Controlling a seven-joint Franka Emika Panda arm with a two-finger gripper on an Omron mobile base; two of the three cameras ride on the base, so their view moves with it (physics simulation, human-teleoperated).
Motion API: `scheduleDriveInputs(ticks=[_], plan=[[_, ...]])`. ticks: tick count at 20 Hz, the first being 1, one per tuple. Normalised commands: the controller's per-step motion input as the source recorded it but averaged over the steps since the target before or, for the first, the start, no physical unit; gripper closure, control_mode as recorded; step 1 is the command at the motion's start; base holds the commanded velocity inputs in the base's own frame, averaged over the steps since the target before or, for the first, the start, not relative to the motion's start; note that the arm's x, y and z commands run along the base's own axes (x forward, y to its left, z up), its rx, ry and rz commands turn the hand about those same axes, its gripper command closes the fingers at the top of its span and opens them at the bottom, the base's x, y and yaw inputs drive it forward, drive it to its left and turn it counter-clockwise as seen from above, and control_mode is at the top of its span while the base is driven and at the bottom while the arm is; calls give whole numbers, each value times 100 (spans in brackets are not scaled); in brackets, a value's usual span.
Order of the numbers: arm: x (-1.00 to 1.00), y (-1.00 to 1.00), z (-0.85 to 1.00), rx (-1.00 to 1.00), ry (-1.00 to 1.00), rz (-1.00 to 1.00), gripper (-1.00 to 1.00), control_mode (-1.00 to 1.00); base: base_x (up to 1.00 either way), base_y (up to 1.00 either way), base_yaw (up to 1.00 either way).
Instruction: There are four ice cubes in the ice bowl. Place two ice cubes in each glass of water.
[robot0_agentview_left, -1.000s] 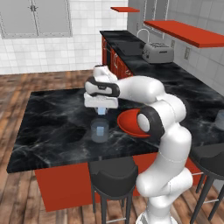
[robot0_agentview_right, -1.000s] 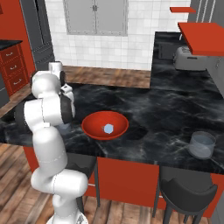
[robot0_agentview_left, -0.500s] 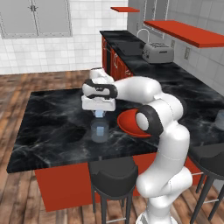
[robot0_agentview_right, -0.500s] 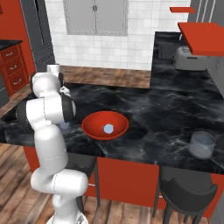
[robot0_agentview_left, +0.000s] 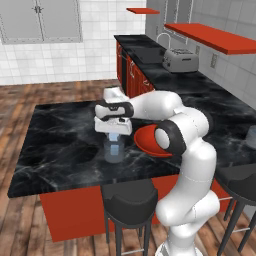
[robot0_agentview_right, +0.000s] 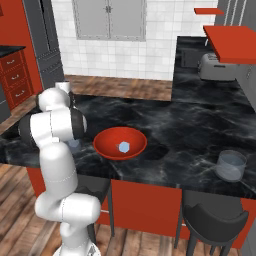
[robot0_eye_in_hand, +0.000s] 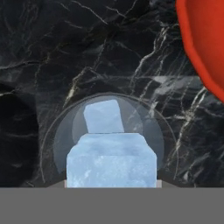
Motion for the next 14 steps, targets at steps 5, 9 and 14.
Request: scheduleDriveInputs(ticks=[5, 9, 14], plan=[[0, 0, -8, 0, 0, -7, 100, -100, 0, 0, 0], [0, 0, -4, 0, 0, -6, 100, -100, 0, 0, 0], [0, 0, -1, 0, 0, -5, -100, -100, 0, 0, 0]])
